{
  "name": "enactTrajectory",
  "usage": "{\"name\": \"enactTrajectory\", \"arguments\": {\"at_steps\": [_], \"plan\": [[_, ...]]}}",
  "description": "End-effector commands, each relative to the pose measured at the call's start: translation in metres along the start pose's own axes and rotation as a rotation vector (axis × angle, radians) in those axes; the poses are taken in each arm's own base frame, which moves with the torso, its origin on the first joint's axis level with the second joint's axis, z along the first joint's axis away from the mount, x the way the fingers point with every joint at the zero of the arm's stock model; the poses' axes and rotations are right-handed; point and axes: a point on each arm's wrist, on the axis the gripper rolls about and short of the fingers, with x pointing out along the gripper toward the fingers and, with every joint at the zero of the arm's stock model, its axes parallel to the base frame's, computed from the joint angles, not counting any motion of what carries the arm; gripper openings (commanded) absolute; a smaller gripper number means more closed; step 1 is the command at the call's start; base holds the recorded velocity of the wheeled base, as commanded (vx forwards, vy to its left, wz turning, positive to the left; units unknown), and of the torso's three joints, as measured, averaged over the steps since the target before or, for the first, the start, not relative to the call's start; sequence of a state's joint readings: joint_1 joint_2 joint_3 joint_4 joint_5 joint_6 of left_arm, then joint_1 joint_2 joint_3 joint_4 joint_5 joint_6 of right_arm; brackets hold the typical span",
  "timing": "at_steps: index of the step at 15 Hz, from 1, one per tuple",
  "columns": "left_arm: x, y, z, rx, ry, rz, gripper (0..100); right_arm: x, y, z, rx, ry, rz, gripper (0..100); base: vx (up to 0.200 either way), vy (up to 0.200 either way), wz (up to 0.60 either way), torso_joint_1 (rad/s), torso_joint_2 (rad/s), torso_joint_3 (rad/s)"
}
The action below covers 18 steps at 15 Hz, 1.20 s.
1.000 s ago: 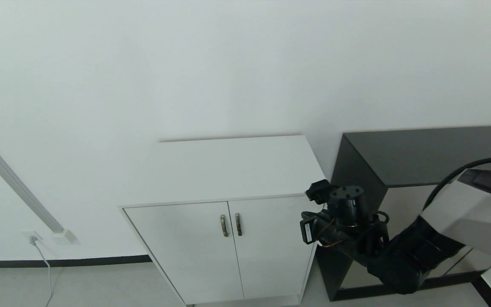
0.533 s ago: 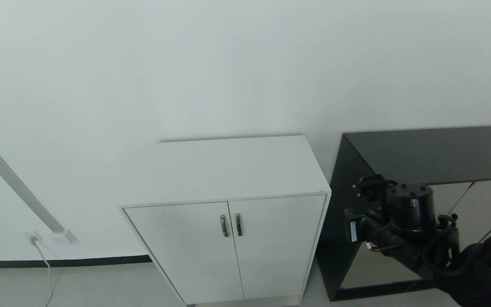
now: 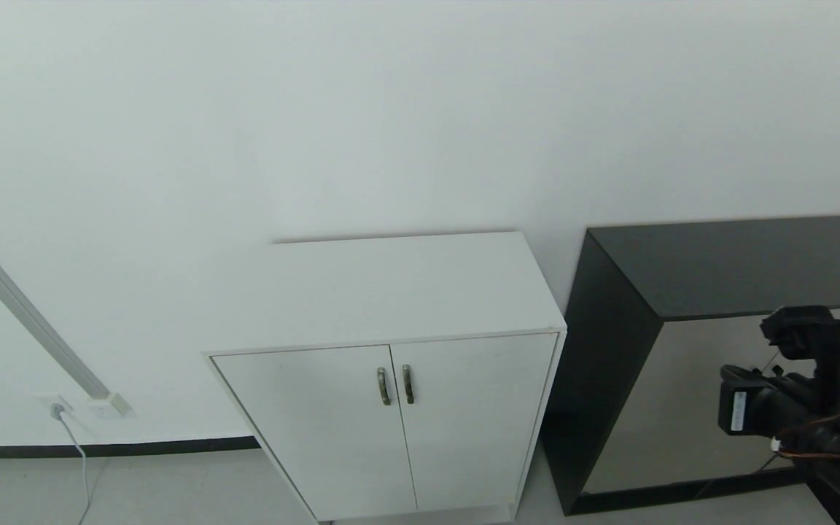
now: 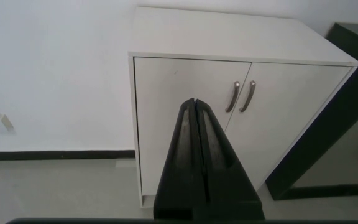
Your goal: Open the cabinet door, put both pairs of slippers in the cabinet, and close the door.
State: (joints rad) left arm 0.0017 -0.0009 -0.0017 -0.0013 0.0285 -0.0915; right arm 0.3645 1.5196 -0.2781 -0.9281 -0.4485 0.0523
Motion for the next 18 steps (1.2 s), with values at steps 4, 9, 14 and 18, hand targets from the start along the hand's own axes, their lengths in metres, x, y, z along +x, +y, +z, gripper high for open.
{"name": "enactTrajectory", "arguments": {"at_steps": [4,9,14,18], "plan": [[0.000,0.000,0.000,-0.001,0.001,-0.001,0,-0.052,-0.035,-0.019,0.029,-0.045,-0.053,0,0.000,0.000,0.00,0.000,0.00,0.000],[0.000,0.000,0.000,-0.001,0.001,-0.001,0,-0.089,-0.052,-0.039,0.028,-0.030,-0.058,0,0.000,0.000,0.00,0.000,0.00,0.000],[0.000,0.000,0.000,0.001,0.001,-0.001,0,-0.134,-0.070,-0.057,0.027,-0.037,-0.001,0,0.000,0.000,0.00,0.000,0.00,0.000],[0.000,0.000,0.000,0.001,0.001,-0.001,0,-0.162,-0.078,-0.078,0.035,-0.059,0.169,0,0.000,0.000,0.00,0.000,0.00,0.000]]}}
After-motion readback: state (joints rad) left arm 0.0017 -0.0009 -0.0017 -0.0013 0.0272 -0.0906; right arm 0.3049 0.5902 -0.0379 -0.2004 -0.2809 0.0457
